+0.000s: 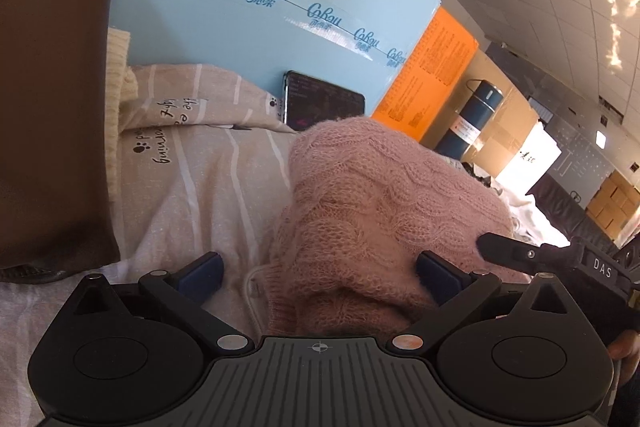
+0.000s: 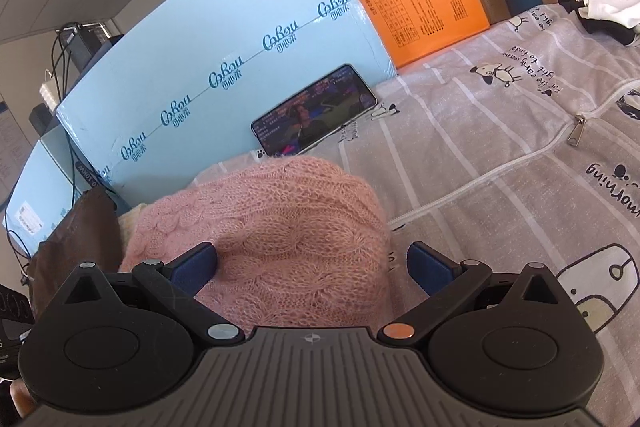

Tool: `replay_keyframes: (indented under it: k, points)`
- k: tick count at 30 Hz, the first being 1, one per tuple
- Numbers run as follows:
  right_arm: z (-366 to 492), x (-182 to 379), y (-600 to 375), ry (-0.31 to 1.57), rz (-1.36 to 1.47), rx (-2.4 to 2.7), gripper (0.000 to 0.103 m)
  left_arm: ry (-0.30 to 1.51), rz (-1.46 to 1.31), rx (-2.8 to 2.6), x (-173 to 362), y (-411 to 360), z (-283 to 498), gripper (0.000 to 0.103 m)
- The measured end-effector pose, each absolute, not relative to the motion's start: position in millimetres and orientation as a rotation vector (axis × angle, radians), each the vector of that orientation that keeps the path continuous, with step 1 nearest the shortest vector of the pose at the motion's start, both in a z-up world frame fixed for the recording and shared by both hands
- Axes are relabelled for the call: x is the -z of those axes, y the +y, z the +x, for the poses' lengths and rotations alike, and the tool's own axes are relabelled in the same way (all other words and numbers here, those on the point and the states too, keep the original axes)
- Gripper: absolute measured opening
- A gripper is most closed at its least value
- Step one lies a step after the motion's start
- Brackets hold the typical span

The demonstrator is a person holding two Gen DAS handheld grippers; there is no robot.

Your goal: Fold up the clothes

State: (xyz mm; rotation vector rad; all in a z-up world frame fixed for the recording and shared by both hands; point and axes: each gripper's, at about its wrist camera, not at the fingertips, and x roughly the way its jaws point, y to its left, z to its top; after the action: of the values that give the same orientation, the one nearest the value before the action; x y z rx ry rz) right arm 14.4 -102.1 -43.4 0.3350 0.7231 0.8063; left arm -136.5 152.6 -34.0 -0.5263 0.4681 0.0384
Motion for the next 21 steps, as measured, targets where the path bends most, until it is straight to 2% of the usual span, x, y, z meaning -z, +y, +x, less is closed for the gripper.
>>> replay_keyframes:
  k: [7,10,21]
  points:
    - [14,48,-91,0.795,0.32,-0.876,0.102,0.42,-0.543,0.085,32,144,-137,0.103]
    - [10,48,-87,0.793,0.285,-0.896,0.102,0.512,-0.421,0.014,34,131,-126,0.103]
    - [9,49,-85,0.785,0.279,-0.902,0.102,0.453,-0.579,0.137,41,146,-122,0.103]
